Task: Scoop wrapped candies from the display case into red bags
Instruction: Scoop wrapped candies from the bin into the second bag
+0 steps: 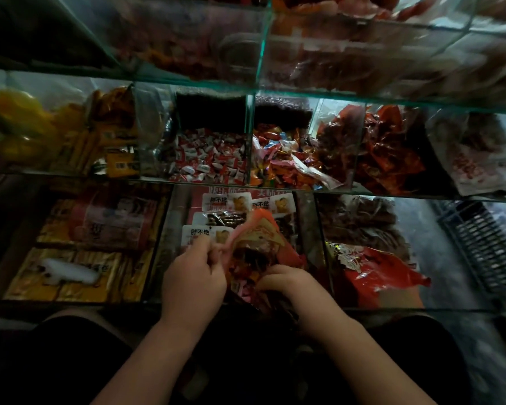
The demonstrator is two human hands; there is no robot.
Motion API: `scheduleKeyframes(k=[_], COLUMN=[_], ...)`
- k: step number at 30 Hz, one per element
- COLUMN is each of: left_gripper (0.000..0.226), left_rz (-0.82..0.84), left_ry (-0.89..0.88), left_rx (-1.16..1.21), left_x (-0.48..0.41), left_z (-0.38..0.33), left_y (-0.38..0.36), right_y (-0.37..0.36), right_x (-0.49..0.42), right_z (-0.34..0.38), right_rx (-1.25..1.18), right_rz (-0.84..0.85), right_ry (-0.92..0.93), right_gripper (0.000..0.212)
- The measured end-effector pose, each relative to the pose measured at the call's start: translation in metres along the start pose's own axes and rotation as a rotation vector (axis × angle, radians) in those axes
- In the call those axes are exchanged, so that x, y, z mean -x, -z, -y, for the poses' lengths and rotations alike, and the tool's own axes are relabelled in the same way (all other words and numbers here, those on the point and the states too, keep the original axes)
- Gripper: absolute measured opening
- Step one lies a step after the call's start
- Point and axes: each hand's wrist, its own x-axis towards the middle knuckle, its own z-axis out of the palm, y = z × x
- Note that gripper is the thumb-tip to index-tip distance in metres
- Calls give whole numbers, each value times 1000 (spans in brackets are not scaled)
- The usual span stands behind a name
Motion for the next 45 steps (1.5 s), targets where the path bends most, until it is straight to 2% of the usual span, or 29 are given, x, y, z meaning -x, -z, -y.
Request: scheduleKeyframes(k=[2, 4, 6, 12, 15, 19, 23, 26, 30, 34, 36, 39, 41, 45], left_gripper=[40, 42, 41, 32, 33, 28, 17, 23, 35, 36, 35, 34, 35, 37], left_rz=[-5, -7, -22, -44, -39, -53, -65, -61, -68, -89, -116, -144, -140, -59], left_ry=[1, 4, 2, 17, 50, 81, 77, 43, 20, 25, -35, -187, -208, -114], left_rx=[19, 15, 9, 12, 41, 113, 138, 122, 97, 149, 185, 252, 256, 189], left_x=[1, 4, 7, 16, 14, 15, 20, 25, 29, 28, 24, 11, 3, 1], left_z=[4, 9, 14, 18, 18, 22, 25, 25, 27, 27, 21, 6, 5, 27], left_y=[-1, -1, 0, -6, -8, -5, -3, -6, -10, -8, -6, 0, 2, -1], right_y=[9, 24, 36, 13, -2, 7, 14, 3, -9, 4, 14, 18, 13, -7], right_x=[4, 17, 28, 3, -5, 5, 9, 2, -5, 4, 17, 31, 31, 13], right_z=[-7, -9, -7, 11, 13, 1, -13, -7, 6, 3, -3, -3, 0, 1], right_rx=[2, 4, -5, 32, 19, -137, -295, -313, -331, -456, -442, -281, -199, -105], right_rz=[11, -71, -115, -14, -4, -165, -266, -237, -296, -401, -403, -464, -500, -286], right_ry=[3, 8, -34, -38, -27, -69, -253, -288, -278, -350, -325, -200, -112, -49], right_gripper=[34, 27, 29, 38, 32, 10, 14, 20, 3, 23, 28, 15, 8, 27])
